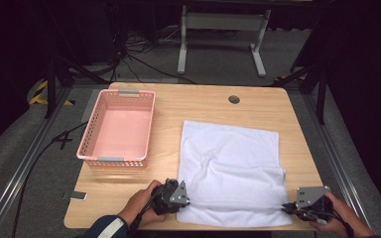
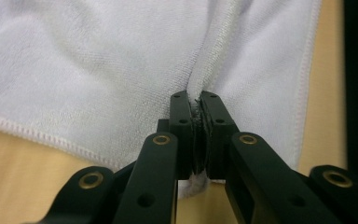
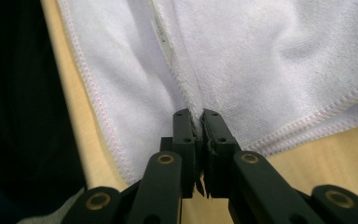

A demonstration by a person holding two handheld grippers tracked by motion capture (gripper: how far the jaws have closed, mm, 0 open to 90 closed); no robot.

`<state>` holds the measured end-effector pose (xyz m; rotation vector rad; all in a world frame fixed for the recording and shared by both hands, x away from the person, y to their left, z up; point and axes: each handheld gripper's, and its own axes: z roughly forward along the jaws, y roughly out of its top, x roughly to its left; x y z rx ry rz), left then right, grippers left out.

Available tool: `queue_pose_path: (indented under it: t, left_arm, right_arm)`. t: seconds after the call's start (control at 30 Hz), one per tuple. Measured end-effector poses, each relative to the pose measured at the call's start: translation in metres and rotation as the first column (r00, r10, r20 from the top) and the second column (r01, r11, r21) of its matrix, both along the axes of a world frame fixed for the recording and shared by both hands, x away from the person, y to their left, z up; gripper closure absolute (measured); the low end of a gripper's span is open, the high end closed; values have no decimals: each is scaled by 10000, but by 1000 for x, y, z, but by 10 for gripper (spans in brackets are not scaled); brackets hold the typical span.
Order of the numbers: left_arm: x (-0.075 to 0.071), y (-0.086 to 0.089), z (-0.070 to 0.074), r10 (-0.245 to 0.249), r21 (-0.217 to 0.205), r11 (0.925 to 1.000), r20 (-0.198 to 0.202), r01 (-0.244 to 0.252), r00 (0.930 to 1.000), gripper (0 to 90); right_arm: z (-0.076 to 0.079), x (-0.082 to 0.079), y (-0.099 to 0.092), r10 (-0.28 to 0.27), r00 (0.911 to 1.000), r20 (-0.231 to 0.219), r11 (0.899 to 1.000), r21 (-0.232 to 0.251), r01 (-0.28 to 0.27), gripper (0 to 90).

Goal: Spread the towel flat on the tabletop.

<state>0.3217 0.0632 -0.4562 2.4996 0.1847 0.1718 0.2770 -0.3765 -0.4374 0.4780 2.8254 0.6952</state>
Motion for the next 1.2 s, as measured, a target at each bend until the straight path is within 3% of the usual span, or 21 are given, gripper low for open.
queue_pose_path:
  t: [0.1,0.23,0.33,0.43,0.5,0.53,0.6,0.63,0.67,0.7,0.73,0.77,0.8,0.83,0.87,0.9,0.93,0.97,1.0,1.1,1.2]
  left_arm:
    - [6,2,2,35,43,10000,-253,-34,9997,846]
    - [-11,6,4,-357,-260,9991,-696,339,9969,832]
    - [-27,7,3,-694,12,9976,-911,698,9934,781]
    - [-32,9,3,-694,-137,9976,-996,683,9926,650]
    - [-32,11,7,-391,-543,9980,-1027,337,9939,462]
    - [-29,12,11,-52,-786,9969,-898,-18,9959,462]
    - [-17,13,19,747,-1541,9842,-877,-876,9933,349]
    - [-5,10,23,1314,-2017,9682,-919,-1476,9871,309]
    - [-5,10,23,1314,-2017,9682,-919,-1476,9871,296]
    - [18,0,25,1944,-2243,9522,-783,-2073,9778,290]
    - [18,0,25,1944,-2243,9522,-783,-2073,9778,285]
    - [29,-4,26,2238,-2404,9414,-793,-2365,9714,285]
    - [54,-12,26,2923,-2647,9133,-1034,-3096,9507,285]
    - [54,-12,26,2923,-2647,9133,-1034,-3096,9507,286]
    - [65,-17,25,3108,-2706,9051,-1057,-3281,9446,286]
    - [79,-22,24,3495,-2610,8962,-832,-3589,9332,283]
    - [91,-25,22,3649,-2680,8858,-1019,-3788,9255,280]
    - [102,-28,20,3774,-2593,8818,-1132,-3940,9191,273]
    - [111,-31,19,4120,-2470,8724,-928,-4218,9065,263]
    - [139,-37,13,4711,-2260,8466,-1032,-4819,8760,258]
    - [163,-40,9,5241,-2122,8172,-1130,-5358,8441,249]
  right_arm:
    - [1,6,0,-120,9997,-207,9999,75,122,830]
    - [8,-14,-1,543,9960,-709,9983,241,-527,815]
    - [9,-30,-3,723,9947,-737,9973,187,-711,761]
    - [5,-39,-4,877,9915,-959,9962,70,-874,647]
    - [6,-41,-4,997,9900,-1001,9950,129,-989,630]
    - [8,-42,-5,1059,9900,-928,9944,117,-1053,609]
    - [17,-38,-6,871,9941,-647,9946,621,-831,527]
    - [25,-29,-7,404,9991,-147,9945,969,-388,471]
    - [29,-23,-7,159,9999,19,9938,1098,-160,467]
    - [34,-12,-7,-315,9989,340,9920,1237,271,465]
    - [34,-12,-7,-315,9989,340,9920,1237,271,465]
    - [38,-2,-6,-809,9949,610,9889,1298,724,463]
    - [43,24,-5,-1771,9782,1089,9757,1494,1601,470]
    - [44,39,-5,-2317,9649,1235,9642,1609,2109,469]
    - [44,39,-5,-2317,9649,1235,9642,1609,2109,469]
    - [44,54,-6,-2790,9523,1234,9519,1663,2573,459]
    - [44,72,-7,-3226,9363,1390,9389,1728,2978,458]
    - [43,87,-9,-3646,9193,1485,9237,1828,3368,467]
    - [41,101,-11,-4028,9040,1433,9075,1912,3741,463]
    - [33,139,-18,-5094,8492,1389,8521,2186,4754,463]
    - [28,166,-24,-5860,8038,1022,7957,2602,5470,460]
